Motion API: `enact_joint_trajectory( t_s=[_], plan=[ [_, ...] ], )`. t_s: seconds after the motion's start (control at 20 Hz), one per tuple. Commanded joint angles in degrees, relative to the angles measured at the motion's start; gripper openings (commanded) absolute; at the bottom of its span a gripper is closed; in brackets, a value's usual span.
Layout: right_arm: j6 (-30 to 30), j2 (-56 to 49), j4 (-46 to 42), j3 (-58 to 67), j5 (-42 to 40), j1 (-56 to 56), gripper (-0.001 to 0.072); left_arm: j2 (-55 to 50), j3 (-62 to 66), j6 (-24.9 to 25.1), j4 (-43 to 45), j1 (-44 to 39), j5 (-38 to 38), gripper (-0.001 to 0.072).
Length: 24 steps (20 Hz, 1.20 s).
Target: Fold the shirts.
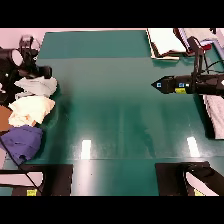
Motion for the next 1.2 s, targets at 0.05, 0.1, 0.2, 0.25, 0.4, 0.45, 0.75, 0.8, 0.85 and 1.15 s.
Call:
enact_joint_trajectory(
  t_s=[0.05,0.1,0.2,0.25,0.4,0.45,0.75,0.8,0.85,1.15],
  plan=[
    [0.02,-0.04,0.00,0.02,-0.04,0.04,0.0016,-7.67,-2.25,-0.50,1.07,3.50,1.53,0.0589],
    [0.02,-0.04,0.00,0.02,-0.15,0.04,0.0016,-8.02,-2.23,-0.68,0.76,3.50,2.32,0.0589],
    [0.02,-0.04,0.00,0.02,-0.94,0.04,0.0016,-7.98,-1.03,-1.57,0.37,3.52,3.10,0.0417],
    [0.02,-0.02,0.02,0.02,-1.51,0.04,0.0016,-7.96,0.52,-1.51,0.39,3.52,2.51,0.0153],
    [0.04,-0.02,0.07,0.79,-1.77,0.04,0.0015,-5.40,7.65,-1.29,0.55,3.50,0.09,0.0029],
    [0.04,0.00,0.07,2.10,-1.73,0.04,0.0016,-3.32,10.23,-1.07,0.50,3.26,0.11,0.0029],
    [0.00,-0.02,-0.22,15.89,-2.62,0.02,0.0015,17.16,23.47,6.49,-0.17,-3.50,-1.99,0.0028],
    [0.00,-0.02,-0.24,18.05,-2.93,0.04,0.0016,20.11,23.52,6.73,-0.39,-5.99,-2.51,0.0028],
    [0.00,-0.02,-0.26,20.11,-3.04,0.02,0.0015,22.38,23.52,6.91,-0.70,-8.74,-3.76,0.0028],
    [0.04,-0.02,-7.54,31.28,-2.78,-0.22,0.0015,22.91,19.98,9.90,-3.98,-30.45,-10.93,0.0028]
  ],
)
